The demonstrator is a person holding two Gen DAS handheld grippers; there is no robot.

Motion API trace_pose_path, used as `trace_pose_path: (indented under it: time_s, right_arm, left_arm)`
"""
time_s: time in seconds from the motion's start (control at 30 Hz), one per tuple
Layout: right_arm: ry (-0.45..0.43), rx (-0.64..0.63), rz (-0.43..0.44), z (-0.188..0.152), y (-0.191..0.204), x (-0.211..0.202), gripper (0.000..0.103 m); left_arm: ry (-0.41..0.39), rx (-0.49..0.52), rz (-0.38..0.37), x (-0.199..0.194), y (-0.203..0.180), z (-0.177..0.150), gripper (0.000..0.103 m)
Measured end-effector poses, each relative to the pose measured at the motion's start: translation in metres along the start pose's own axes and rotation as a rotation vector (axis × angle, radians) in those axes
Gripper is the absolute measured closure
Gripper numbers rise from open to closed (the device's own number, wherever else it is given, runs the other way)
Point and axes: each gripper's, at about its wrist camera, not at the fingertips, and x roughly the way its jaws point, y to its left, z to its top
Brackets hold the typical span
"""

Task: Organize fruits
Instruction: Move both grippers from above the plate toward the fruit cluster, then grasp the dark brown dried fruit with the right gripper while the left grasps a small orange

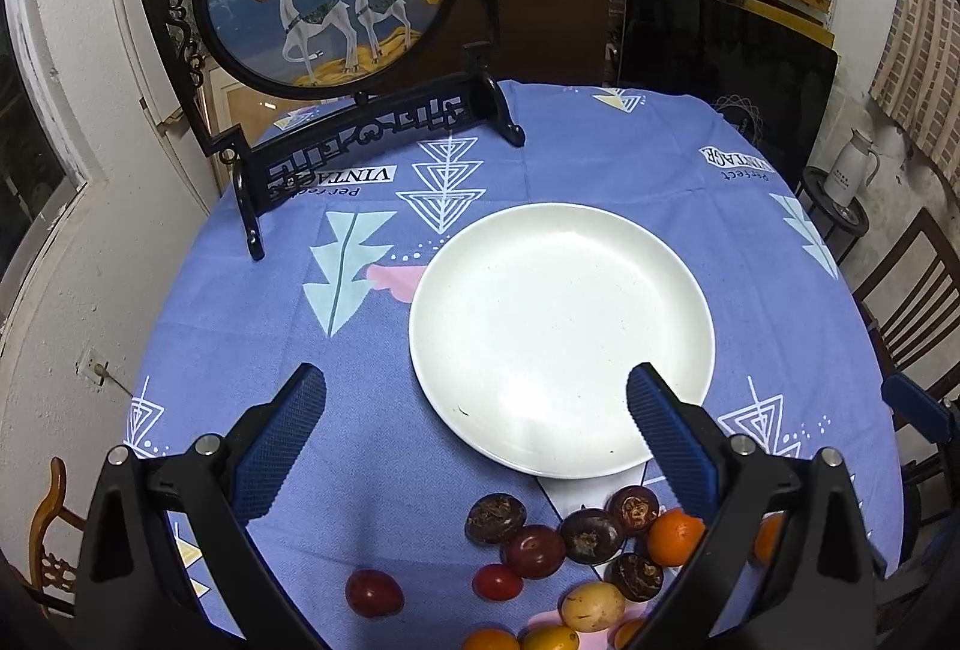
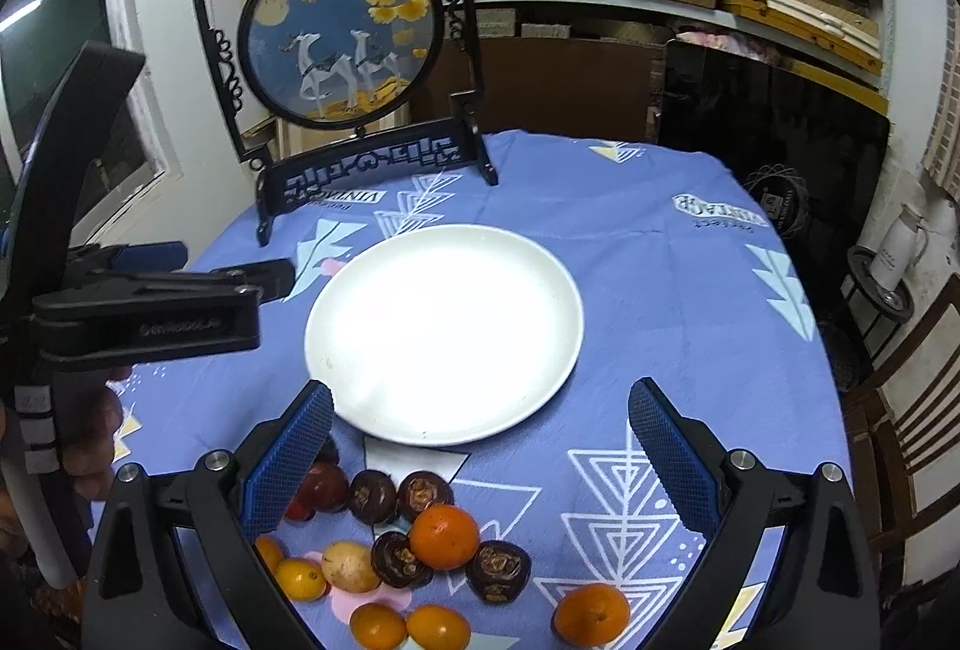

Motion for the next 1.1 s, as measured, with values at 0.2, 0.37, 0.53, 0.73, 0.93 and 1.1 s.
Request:
trace_pose_path:
  time_s: [0.2, 0.37, 0.53, 0.73, 0.93, 1.1]
  right_arm:
    - [0.089, -0.043, 0.093, -0.021, 0.001, -0.001, 0.004]
    - [0.206, -0.070, 0.137, -0.063, -0.001, 0.000, 0.004]
    - [0.340, -0.054, 0.181, -0.105, 0.001, 0.003, 0.004]
    - [0.443, -0.111, 0.206, -0.135, 0.014, 0.008, 0.004]
    - [0.497, -0.100, 0.212, -0.145, 0.019, 0.018, 0.014]
    - [0.511, -0.135, 0.197, -0.151, 0.031, 0.022, 0.021]
  left_arm:
    - [0.008, 0.041, -0.014, 0.001, 0.001, -0.014, 0.005]
    - [0.055, 0.072, -0.050, 0.007, 0.013, -0.046, 0.005]
    - [0.105, 0.086, -0.069, 0.008, 0.025, -0.081, 0.005]
    - [0.186, 0.207, -0.123, 0.003, 0.027, -0.138, 0.005]
    - [0.264, 0.251, -0.156, 0.008, 0.026, -0.173, 0.005]
    - [0.280, 0.277, -0.164, 0.014, 0.015, -0.185, 0.005]
